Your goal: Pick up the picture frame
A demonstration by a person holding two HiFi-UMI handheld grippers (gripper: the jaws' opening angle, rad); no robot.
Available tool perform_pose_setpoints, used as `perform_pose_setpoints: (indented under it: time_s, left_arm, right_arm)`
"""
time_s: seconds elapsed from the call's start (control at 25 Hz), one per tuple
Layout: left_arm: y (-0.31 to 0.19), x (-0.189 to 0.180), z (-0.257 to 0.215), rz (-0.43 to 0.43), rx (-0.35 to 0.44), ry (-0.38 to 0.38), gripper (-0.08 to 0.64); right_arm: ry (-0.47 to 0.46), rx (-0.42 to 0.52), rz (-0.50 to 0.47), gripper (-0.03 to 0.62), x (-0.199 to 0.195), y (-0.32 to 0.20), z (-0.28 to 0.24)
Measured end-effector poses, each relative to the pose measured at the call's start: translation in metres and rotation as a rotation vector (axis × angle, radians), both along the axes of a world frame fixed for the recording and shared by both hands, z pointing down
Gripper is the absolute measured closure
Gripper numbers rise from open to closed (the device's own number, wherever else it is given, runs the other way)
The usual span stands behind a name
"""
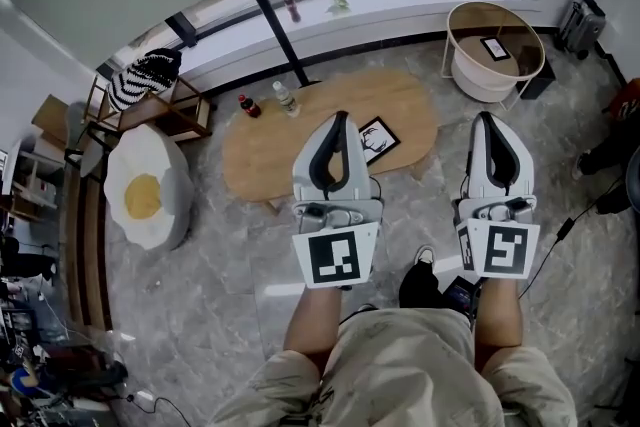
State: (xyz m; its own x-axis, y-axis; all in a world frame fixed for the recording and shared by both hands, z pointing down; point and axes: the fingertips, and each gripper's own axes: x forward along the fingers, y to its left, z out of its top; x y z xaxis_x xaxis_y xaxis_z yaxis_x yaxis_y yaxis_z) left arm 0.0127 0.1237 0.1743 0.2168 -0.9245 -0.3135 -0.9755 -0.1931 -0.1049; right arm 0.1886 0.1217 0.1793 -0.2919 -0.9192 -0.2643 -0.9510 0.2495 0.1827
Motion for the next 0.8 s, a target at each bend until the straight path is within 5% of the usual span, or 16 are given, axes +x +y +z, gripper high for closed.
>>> perform_pose_setpoints:
  time_s: [0.8]
  left_arm:
    - [-0.112, 0.127, -0.004, -0.015, -0.016, -0.044, 0.554]
  right_arm:
    - [-0.063, -0.017, -0.007, 0.591, 0.132, -0.118, 0.002]
